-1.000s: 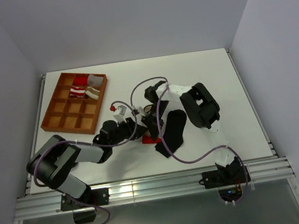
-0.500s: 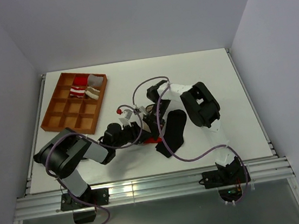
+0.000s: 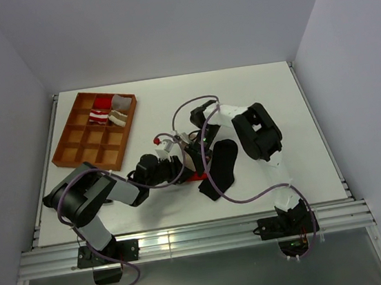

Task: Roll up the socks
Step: Roll the sock at the center of the board.

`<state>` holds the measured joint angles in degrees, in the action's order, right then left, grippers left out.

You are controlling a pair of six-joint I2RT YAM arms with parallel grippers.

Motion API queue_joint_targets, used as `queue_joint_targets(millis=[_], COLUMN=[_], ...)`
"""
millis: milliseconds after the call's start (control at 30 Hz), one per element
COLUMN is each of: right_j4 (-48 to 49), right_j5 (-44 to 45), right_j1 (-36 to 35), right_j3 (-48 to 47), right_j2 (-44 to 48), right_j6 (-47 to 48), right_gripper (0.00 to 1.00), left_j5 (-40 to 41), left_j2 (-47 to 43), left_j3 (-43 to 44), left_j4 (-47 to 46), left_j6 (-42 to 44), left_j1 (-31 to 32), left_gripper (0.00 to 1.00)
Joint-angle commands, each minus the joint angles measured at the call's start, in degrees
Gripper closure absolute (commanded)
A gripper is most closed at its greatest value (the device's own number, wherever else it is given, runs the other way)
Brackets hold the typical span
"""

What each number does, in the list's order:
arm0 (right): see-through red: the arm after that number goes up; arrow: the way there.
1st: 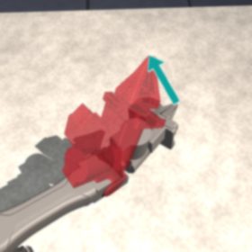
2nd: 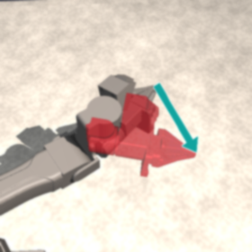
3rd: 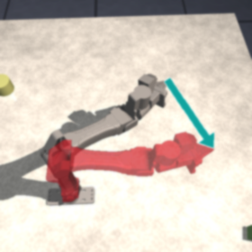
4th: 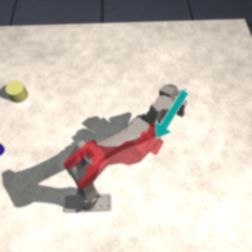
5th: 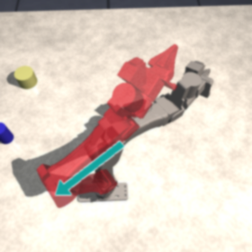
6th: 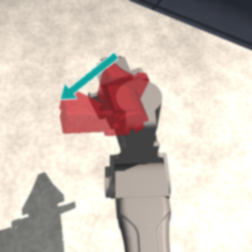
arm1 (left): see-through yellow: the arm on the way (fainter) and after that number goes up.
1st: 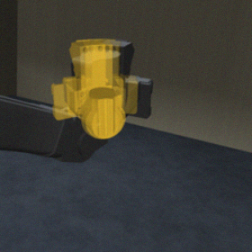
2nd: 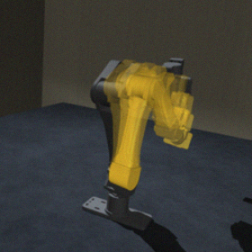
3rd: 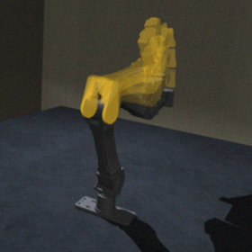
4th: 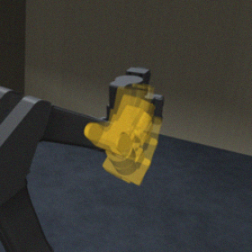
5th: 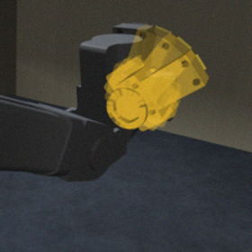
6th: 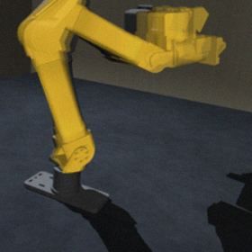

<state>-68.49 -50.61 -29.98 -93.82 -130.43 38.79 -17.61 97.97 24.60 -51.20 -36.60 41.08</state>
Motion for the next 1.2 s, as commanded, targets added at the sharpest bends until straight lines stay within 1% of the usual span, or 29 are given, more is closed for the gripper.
queue_joint_targets(millis=[0, 100, 133, 300, 400, 600, 800, 833, 900, 933, 1033, 1167], right_j4=[1.34, 1.78, 1.95, 3.19, 3.54, 4.5, 6.08, 6.17, 6.79, 7.14, 8.98, 11.09], right_j5=[1.74, 2.09, 2.18, 2.62, 2.8, 2.36, 1.92, 1.83, 2.18, 2.36, 2.8, 3.41], right_j1=[0.97, 1.15, 1.15, 1.24, 1.32, 1.5, 1.5, 1.41, 1.5, 1.5, 1.5, 1.41], right_j3=[-0.84, -1.28, -1.36, -1.54, -1.98, -2.94, -3.3, -3.3, -3.21, -2.6, -1.28, 0.39], right_j2=[0.44, 0.0, -0.09, -0.18, -0.61, -1.4, -1.41, -1.32, -0.97, -0.27, 1.4, 3.51], right_j6=[-1.43, -2.39, -2.83, -4.68, -5.65, -7.84, -10.75, -10.84, -11.27, -11.54, -12.16, -12.15], right_gripper=[0.88, 0.88, 0.88, 0.89, 0.89, 0.88, 0.88, 0.88, 0.88, 0.87, 0.85, 0.85], left_j5=[-2.78, -4.19, -4.45, -6.38, -6.21, -6.3, -6.21, -6.21, -6.21, -6.13, -6.39, -6.21], left_j2=[-1.12, -0.59, -0.42, 0.46, 0.81, 2.31, 4.24, 4.5, 5.47, 5.73, 7.32, 7.93], left_j3=[0.71, 0.8, 0.8, 1.06, 1.5, 2.29, 2.12, 2.12, 1.94, 1.94, 2.12, 1.77], left_j4=[1.98, 1.72, 1.72, 1.63, 3.03, 4.7, 4.44, 4.44, 3.92, 4.0, 4.44, 5.32], left_j6=[2.24, 2.15, 2.15, 1.88, 2.06, 1.97, 1.27, 0.92, 0.39, -0.13, -1.01, -1.98], left_j1=[0.49, 0.4, 0.49, 0.4, 0.4, 0.49, 0.4, 0.4, 0.4, 0.4, 0.4, 0.4], left_gripper=[0.58, 0.56, 0.53, 0.53, 0.54, 0.59, 0.66, 0.72, 0.75, 0.83, 0.91, 0.94])
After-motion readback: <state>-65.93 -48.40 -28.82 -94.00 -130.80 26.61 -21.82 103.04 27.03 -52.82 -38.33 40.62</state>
